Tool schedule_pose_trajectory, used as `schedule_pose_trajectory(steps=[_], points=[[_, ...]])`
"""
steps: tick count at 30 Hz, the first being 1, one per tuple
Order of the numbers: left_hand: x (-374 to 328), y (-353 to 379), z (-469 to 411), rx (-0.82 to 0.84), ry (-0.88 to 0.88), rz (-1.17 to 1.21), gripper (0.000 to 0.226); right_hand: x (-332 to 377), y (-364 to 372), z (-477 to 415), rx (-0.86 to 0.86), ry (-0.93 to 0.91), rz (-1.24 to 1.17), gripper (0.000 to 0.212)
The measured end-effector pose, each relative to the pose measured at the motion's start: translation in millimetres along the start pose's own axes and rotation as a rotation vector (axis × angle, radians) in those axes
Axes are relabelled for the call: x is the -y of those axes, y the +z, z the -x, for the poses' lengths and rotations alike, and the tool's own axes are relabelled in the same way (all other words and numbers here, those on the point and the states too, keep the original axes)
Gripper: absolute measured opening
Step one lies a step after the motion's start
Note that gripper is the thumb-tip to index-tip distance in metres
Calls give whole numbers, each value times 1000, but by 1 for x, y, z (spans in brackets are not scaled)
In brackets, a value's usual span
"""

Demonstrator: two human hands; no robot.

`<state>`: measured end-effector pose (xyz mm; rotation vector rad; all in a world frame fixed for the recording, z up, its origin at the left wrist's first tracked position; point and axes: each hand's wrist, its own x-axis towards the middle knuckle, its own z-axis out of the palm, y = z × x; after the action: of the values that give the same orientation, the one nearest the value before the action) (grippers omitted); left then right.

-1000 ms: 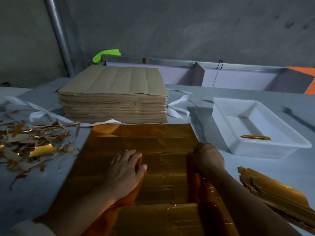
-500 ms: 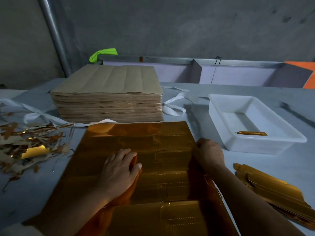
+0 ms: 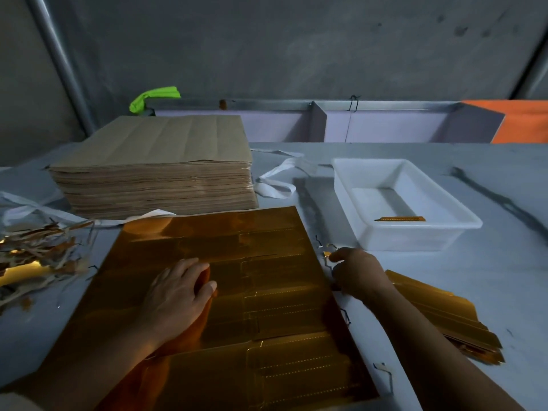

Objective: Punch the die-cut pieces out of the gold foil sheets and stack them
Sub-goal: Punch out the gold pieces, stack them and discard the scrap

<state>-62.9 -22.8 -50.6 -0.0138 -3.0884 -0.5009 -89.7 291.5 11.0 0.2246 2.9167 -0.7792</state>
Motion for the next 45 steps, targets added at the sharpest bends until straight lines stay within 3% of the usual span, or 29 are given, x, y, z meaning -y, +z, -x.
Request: schedule_pose_trajectory(steps=[7,10,14,19,22,29,36,45], points=[[-2,-1,1,12,-9,7,54,-17,-1,9,49,-66,112,45],[-2,-2,1,13,-4,4,55,-14,2,10,177,-158,316,39],[-2,-1,0,8,-6,-5,55,-16,9,7,120,-209,467,29],[0,0,-1,18,-14,-1,56,-11,13,4,14,-124,282,35],[0,0,-1,15,-14,0,56,-4,21,7,51,-105,217,36],[0,-1,-4,24,-44,52,54,-1,39,17,-4,-114,245,28],[0,-1,-7,28,-52,57,53,-2,49,26,-117,-64,101,27],[5,3,-9,-2,-29,45,54,-3,51,29,-143,-58,17,30]])
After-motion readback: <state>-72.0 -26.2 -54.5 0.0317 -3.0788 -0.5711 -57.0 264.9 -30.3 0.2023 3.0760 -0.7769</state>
